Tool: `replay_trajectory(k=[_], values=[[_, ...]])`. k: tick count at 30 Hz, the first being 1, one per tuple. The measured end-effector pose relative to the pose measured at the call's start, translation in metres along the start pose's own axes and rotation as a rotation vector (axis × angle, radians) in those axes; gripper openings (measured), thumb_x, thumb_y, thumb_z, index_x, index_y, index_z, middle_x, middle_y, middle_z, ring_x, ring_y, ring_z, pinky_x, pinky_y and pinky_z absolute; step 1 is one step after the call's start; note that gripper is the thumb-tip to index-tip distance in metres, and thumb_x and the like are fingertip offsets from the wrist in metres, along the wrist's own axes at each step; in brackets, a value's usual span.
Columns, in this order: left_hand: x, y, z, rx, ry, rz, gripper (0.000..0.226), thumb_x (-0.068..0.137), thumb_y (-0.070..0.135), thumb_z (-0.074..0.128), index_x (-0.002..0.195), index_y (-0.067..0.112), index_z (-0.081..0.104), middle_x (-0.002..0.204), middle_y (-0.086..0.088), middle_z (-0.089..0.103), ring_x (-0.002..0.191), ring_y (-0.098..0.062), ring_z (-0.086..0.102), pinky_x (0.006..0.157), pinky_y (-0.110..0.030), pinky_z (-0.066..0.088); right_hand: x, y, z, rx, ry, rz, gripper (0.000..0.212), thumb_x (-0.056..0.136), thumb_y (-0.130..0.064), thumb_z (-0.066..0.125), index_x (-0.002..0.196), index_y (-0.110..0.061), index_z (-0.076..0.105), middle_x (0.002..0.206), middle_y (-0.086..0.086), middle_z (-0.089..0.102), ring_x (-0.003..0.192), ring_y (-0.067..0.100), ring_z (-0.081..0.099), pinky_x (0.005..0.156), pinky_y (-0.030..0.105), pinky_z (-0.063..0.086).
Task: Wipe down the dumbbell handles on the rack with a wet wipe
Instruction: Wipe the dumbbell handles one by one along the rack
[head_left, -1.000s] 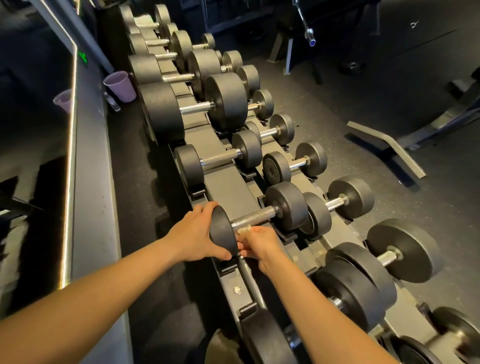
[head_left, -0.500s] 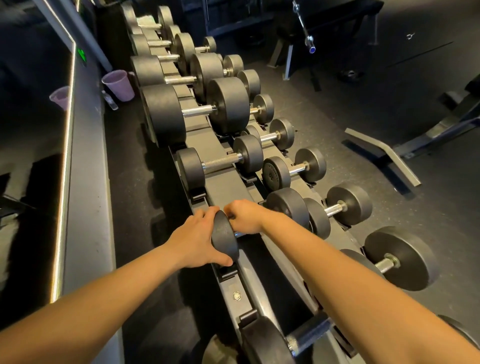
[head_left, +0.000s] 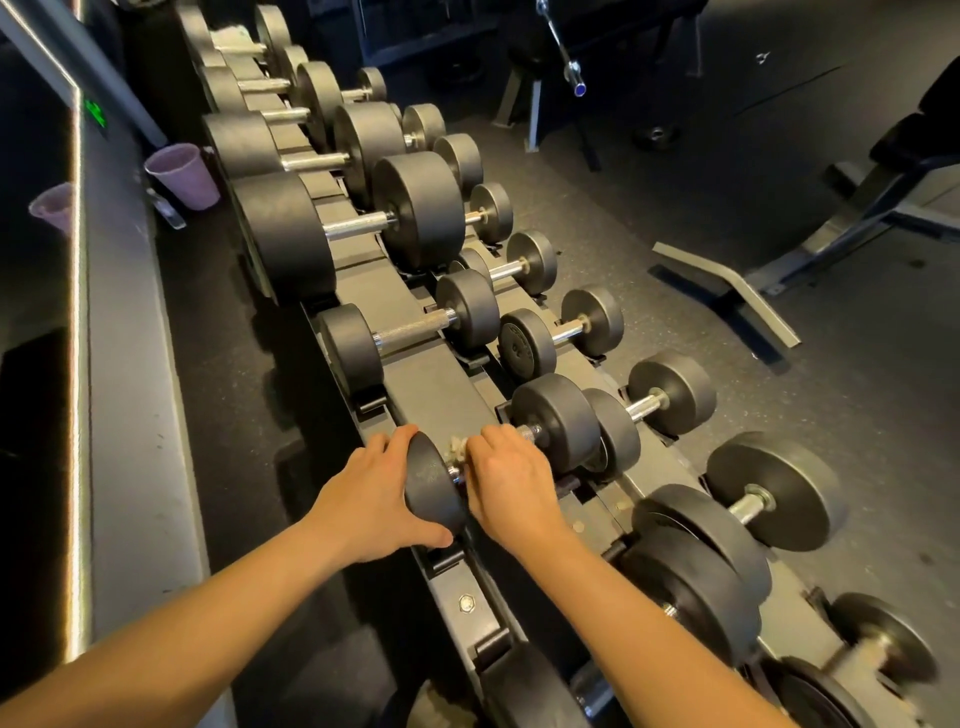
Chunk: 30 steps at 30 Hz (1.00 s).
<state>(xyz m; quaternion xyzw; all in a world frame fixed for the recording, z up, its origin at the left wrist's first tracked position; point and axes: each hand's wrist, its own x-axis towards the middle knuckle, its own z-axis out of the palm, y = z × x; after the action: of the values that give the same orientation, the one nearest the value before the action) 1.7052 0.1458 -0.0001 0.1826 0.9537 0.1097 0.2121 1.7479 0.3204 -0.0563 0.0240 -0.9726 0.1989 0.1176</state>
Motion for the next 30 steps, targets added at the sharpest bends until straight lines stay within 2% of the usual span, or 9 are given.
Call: replay_trajectory(k=[2, 5, 8, 11, 13, 17, 20, 24, 30], values=[[-0.001, 0.000, -0.002, 0.000, -0.007, 0.000, 0.127, 0.057, 0.069, 0.084, 0.155, 0.032, 0.014, 0.152, 0.005, 0.034, 0.130, -0.018, 0.045, 0.100, -0.036, 0.053, -0.012, 0.005, -0.001, 0.055, 0.016, 0.159, 0.009, 0.089, -0.024, 0.066, 0.086, -0.018, 0.061, 0.085, -0.001, 0.058, 0.077, 0.016, 0.055, 0.063, 0.029, 0.047], [-0.001, 0.000, -0.004, -0.001, -0.018, 0.005, 0.127, 0.058, 0.070, 0.083, 0.157, 0.031, 0.013, 0.154, 0.005, 0.033, 0.131, -0.018, 0.044, 0.101, -0.036, 0.053, -0.032, 0.014, 0.004, 0.285, -0.126, 0.518, 0.018, 0.097, -0.026, 0.057, 0.081, -0.018, 0.059, 0.077, -0.004, 0.059, 0.069, 0.012, 0.056, 0.064, 0.033, 0.052], [-0.001, 0.000, -0.005, -0.002, -0.018, 0.009, 0.128, 0.058, 0.072, 0.083, 0.157, 0.031, 0.012, 0.155, 0.005, 0.032, 0.132, -0.017, 0.044, 0.102, -0.036, 0.052, -0.040, 0.022, 0.007, 0.804, -0.061, 0.950, 0.027, 0.097, -0.023, 0.062, 0.074, -0.008, 0.064, 0.061, 0.000, 0.057, 0.058, 0.014, 0.054, 0.063, 0.043, 0.055], [-0.001, 0.001, -0.005, -0.014, -0.022, 0.013, 0.128, 0.058, 0.071, 0.084, 0.157, 0.031, 0.013, 0.154, 0.005, 0.031, 0.133, -0.018, 0.043, 0.103, -0.038, 0.052, -0.025, 0.024, -0.004, 1.548, 0.119, 1.399, 0.016, 0.099, -0.016, 0.063, 0.099, -0.001, 0.068, 0.066, 0.005, 0.067, 0.054, 0.013, 0.061, 0.050, 0.025, 0.052], [-0.002, 0.002, -0.005, -0.026, -0.022, 0.013, 0.128, 0.058, 0.070, 0.085, 0.157, 0.032, 0.013, 0.154, 0.005, 0.031, 0.133, -0.018, 0.043, 0.103, -0.038, 0.052, -0.012, 0.022, -0.009, 1.799, 0.279, 1.546, 0.014, 0.097, -0.014, 0.067, 0.104, -0.002, 0.066, 0.078, 0.010, 0.072, 0.057, 0.012, 0.067, 0.048, 0.021, 0.053], [-0.003, 0.003, -0.006, -0.038, -0.013, 0.008, 0.128, 0.058, 0.069, 0.086, 0.157, 0.031, 0.013, 0.155, 0.004, 0.031, 0.134, -0.019, 0.043, 0.103, -0.039, 0.052, 0.009, 0.009, -0.004, 1.862, 0.443, 1.616, 0.016, 0.093, -0.014, 0.072, 0.102, -0.002, 0.067, 0.071, 0.005, 0.067, 0.052, 0.008, 0.060, 0.046, 0.019, 0.051], [-0.004, 0.003, -0.007, -0.044, -0.026, 0.003, 0.128, 0.056, 0.070, 0.085, 0.156, 0.032, 0.014, 0.153, 0.004, 0.031, 0.132, -0.019, 0.043, 0.103, -0.041, 0.053, 0.015, 0.009, 0.000, 1.722, 0.404, 1.639, 0.022, 0.093, -0.023, 0.073, 0.101, -0.003, 0.068, 0.059, 0.002, 0.057, 0.045, 0.008, 0.049, 0.042, 0.018, 0.043], [-0.004, 0.002, -0.008, -0.060, -0.032, 0.005, 0.129, 0.053, 0.071, 0.083, 0.155, 0.032, 0.015, 0.152, 0.004, 0.032, 0.131, -0.019, 0.043, 0.102, -0.043, 0.053, 0.015, 0.011, 0.004, 1.593, 0.311, 1.602, 0.028, 0.099, -0.031, 0.063, 0.102, -0.003, 0.066, 0.060, 0.003, 0.055, 0.041, 0.009, 0.045, 0.039, 0.021, 0.039], [-0.005, 0.004, -0.008, -0.048, -0.030, -0.004, 0.128, 0.057, 0.067, 0.086, 0.156, 0.031, 0.014, 0.153, 0.004, 0.031, 0.132, -0.018, 0.042, 0.103, -0.040, 0.053, 0.008, 0.007, 0.001, 1.651, 0.311, 1.529, 0.021, 0.104, -0.024, 0.055, 0.096, -0.006, 0.062, 0.061, 0.003, 0.050, 0.048, 0.010, 0.046, 0.045, 0.023, 0.047]])
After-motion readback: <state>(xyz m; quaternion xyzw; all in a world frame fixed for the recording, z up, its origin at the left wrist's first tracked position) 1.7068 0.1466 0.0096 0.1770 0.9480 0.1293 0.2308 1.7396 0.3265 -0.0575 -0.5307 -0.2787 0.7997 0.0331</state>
